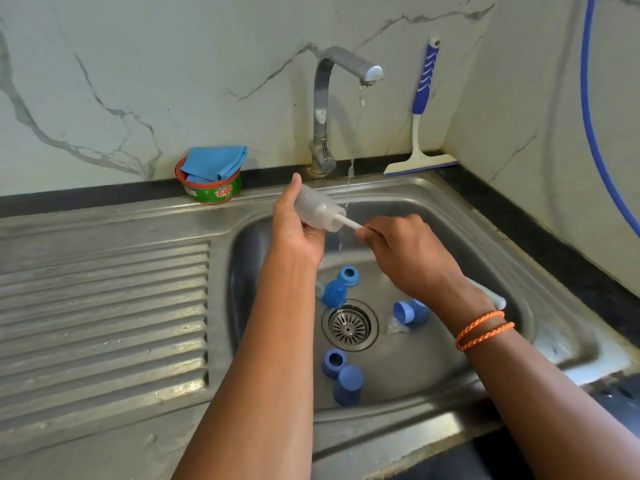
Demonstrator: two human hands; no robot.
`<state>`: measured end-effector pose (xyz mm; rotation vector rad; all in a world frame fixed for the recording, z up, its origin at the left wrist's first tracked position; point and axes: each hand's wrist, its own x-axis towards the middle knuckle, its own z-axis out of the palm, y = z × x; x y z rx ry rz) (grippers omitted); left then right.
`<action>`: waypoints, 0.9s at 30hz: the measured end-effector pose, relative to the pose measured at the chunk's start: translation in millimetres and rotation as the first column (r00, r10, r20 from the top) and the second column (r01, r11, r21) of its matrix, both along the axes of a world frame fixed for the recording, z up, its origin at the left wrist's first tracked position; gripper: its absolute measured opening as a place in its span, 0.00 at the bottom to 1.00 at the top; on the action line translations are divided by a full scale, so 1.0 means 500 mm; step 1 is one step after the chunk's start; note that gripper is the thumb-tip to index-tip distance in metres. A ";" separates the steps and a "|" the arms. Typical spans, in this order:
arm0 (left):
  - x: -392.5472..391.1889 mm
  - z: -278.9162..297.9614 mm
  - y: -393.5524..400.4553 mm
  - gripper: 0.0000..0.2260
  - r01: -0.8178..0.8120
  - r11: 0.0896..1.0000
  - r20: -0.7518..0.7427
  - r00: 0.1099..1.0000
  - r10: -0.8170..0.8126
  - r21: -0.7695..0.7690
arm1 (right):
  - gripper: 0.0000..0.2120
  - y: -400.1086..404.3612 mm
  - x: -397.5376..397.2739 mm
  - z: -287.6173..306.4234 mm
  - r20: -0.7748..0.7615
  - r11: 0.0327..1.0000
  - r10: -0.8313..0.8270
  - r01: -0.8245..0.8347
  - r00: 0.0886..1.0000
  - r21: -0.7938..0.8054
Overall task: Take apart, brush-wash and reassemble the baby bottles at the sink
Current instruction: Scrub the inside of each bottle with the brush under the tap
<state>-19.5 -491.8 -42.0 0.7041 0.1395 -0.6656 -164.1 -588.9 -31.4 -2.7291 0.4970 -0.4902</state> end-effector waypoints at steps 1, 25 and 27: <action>0.000 0.001 -0.001 0.19 0.001 1.000 -0.001 1.000 -0.001 0.001 | 0.17 0.002 0.002 -0.002 0.016 1.000 -0.015 0.015 1.000 -0.014; -0.008 -0.016 -0.026 0.24 0.035 0.992 0.022 0.999 -0.032 -0.123 | 0.17 0.023 0.022 -0.022 0.035 0.988 -0.143 0.141 0.989 0.059; -0.012 -0.009 -0.026 0.26 0.039 0.988 0.074 0.997 -0.028 -0.151 | 0.16 0.023 0.020 -0.020 0.063 0.988 -0.151 0.149 0.987 0.034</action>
